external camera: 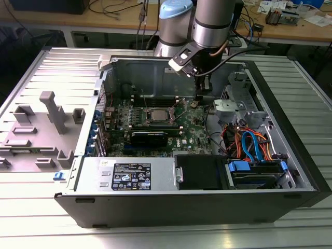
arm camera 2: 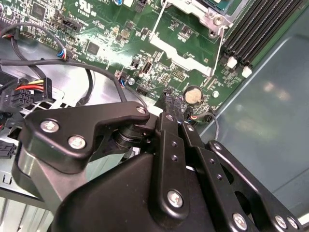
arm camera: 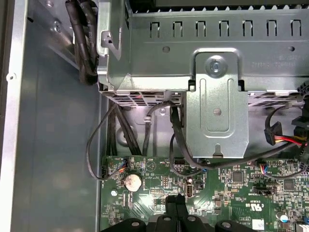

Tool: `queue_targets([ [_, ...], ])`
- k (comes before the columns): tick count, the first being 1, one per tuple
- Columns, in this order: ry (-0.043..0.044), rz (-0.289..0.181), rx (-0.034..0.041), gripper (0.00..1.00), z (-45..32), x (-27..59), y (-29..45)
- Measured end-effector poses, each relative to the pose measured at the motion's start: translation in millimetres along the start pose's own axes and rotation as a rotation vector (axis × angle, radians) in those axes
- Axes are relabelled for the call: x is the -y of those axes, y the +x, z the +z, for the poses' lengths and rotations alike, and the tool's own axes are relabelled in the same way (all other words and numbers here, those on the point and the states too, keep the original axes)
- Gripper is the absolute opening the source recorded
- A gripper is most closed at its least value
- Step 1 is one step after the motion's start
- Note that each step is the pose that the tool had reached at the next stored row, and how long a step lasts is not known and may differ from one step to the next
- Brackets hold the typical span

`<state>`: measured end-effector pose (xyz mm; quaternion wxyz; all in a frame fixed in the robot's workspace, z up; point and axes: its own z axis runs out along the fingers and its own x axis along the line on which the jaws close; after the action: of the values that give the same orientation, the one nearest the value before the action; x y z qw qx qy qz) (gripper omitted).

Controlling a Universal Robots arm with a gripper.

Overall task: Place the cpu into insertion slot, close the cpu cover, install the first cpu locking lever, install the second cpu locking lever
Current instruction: 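Close the cpu cover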

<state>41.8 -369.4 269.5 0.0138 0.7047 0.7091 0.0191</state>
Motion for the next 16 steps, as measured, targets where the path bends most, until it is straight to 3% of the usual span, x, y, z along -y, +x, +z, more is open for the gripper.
queue_targets([
  [11, 0.0, 0.0, -0.0001, 0.11, 0.5, -0.3, 0.0],
  [16, 0.0125, -0.002, -0.0003, 0.11, 6.1, -0.7, 0.0],
])
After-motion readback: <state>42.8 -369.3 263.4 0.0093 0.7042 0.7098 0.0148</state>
